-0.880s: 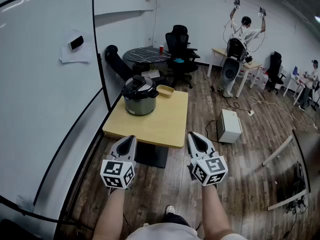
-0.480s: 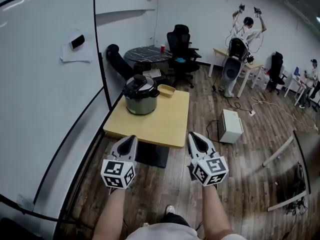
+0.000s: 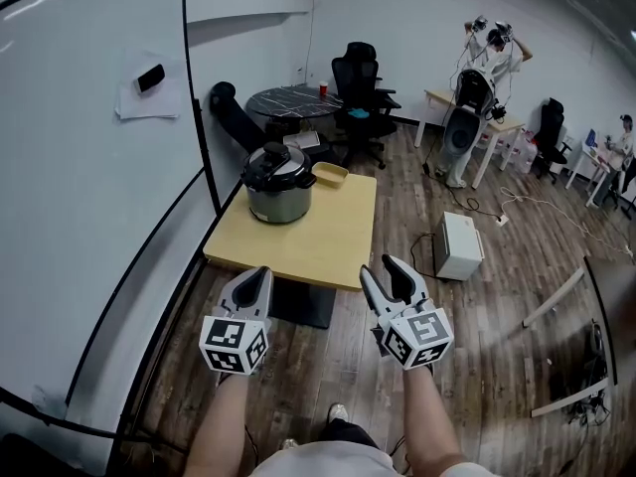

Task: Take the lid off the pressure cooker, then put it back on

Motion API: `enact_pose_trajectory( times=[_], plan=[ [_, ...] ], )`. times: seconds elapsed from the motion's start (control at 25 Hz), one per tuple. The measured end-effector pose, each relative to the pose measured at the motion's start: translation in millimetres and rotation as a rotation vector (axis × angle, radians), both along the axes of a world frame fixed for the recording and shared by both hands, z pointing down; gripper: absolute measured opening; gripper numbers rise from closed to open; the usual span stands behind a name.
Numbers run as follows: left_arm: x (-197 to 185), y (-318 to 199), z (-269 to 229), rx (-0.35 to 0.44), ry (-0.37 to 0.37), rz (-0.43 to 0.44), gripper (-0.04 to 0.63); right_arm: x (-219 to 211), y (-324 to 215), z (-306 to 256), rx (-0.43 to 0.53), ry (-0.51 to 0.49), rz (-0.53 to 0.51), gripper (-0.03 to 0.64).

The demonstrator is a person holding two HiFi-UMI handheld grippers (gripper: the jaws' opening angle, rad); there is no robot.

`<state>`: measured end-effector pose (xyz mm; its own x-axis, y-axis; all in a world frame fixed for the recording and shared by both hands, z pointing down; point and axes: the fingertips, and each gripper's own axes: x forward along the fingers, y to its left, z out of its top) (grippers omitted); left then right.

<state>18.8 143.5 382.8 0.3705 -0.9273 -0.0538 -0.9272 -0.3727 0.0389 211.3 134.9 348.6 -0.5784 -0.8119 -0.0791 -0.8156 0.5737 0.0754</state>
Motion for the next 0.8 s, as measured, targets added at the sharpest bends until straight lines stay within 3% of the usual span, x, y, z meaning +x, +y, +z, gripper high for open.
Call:
enact_pose_trajectory(
  times=[0.12, 0.24, 0.56, 0.8],
  plan=[
    [4, -1, 1, -0.003, -0.001, 0.000, 0.017, 0, -1, -1, 0.009, 0.006, -0.020, 0.280],
    [7, -4, 2, -0.004, -0.002, -0.001, 0.017, -3, -3, 0, 0.015, 0.009, -0.039, 0.359],
    [13, -18, 6, -0.022, -0.009, -0.017, 0.017, -1, -23, 7, -0.004, 0.011, -0.068, 0.374],
    [10, -55, 14, -0.034, -0.004, -0.060, 0.017, -6, -70, 15, -0.021, 0.009, -0.105, 0.371]
  ],
)
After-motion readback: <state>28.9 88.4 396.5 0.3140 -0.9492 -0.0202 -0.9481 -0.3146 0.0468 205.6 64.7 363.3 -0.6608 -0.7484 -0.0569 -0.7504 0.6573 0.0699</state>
